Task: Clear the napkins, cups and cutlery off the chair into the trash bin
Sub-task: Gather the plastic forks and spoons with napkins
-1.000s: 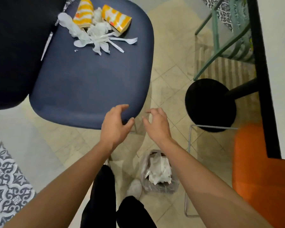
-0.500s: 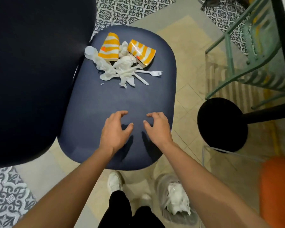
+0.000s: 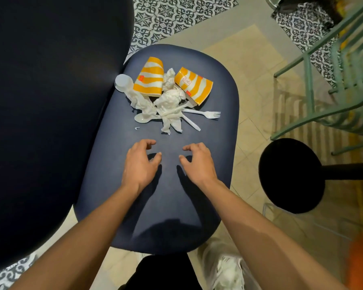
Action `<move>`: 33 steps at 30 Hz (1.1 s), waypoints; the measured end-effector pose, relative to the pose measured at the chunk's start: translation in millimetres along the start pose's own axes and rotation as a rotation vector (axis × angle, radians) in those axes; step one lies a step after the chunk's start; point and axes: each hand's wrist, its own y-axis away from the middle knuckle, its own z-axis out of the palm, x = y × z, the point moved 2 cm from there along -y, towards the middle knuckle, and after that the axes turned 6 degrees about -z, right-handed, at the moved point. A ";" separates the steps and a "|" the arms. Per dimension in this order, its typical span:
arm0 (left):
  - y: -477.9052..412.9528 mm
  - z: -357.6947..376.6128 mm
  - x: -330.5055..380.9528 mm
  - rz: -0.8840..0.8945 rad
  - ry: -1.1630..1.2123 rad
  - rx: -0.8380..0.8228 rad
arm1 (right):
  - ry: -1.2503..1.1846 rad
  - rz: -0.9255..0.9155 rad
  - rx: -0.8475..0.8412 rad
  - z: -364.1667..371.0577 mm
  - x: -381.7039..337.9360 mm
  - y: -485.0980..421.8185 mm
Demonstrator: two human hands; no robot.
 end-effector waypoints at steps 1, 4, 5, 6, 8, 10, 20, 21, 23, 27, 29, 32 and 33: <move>-7.6 1.2 2.2 -0.012 -0.004 0.004 | -0.001 -0.004 -0.015 -1.7 -0.1 -8.4; -25.8 3.1 6.3 -0.041 0.020 0.041 | 0.019 -0.049 -0.057 -5.2 -3.9 -30.5; -30.8 3.5 6.7 -0.048 0.028 0.052 | 0.028 -0.067 -0.063 -6.2 -5.9 -37.9; -35.5 3.9 7.2 -0.053 0.032 0.057 | 0.029 -0.077 -0.064 -7.1 -8.4 -44.7; -43.4 3.9 8.2 -0.058 0.029 0.062 | 0.038 -0.091 -0.063 -8.4 -14.5 -56.7; -50.5 3.2 10.0 -0.061 0.035 0.073 | 0.069 -0.118 -0.064 -9.4 -21.3 -69.1; -93.5 5.2 16.0 -0.032 0.107 0.025 | 0.445 -0.332 -0.006 -13.9 -42.8 -151.3; -95.9 6.0 16.0 -0.029 0.111 0.019 | 0.493 -0.346 -0.023 -11.8 -42.7 -154.9; -100.3 7.1 15.1 -0.024 0.124 0.003 | 0.538 -0.358 -0.036 -8.1 -42.0 -157.7; -105.8 9.0 12.2 -0.028 0.142 -0.006 | 0.573 -0.370 -0.053 -2.0 -38.0 -154.1; -105.8 8.4 12.9 -0.034 0.164 -0.010 | 0.550 -0.388 -0.036 -1.6 -36.4 -149.6; -109.4 11.6 16.1 -0.069 0.210 -0.011 | 0.474 -0.444 0.006 -6.0 -34.3 -142.3; -111.1 10.4 15.0 -0.072 0.219 -0.010 | 0.424 -0.447 0.017 -5.2 -35.2 -139.4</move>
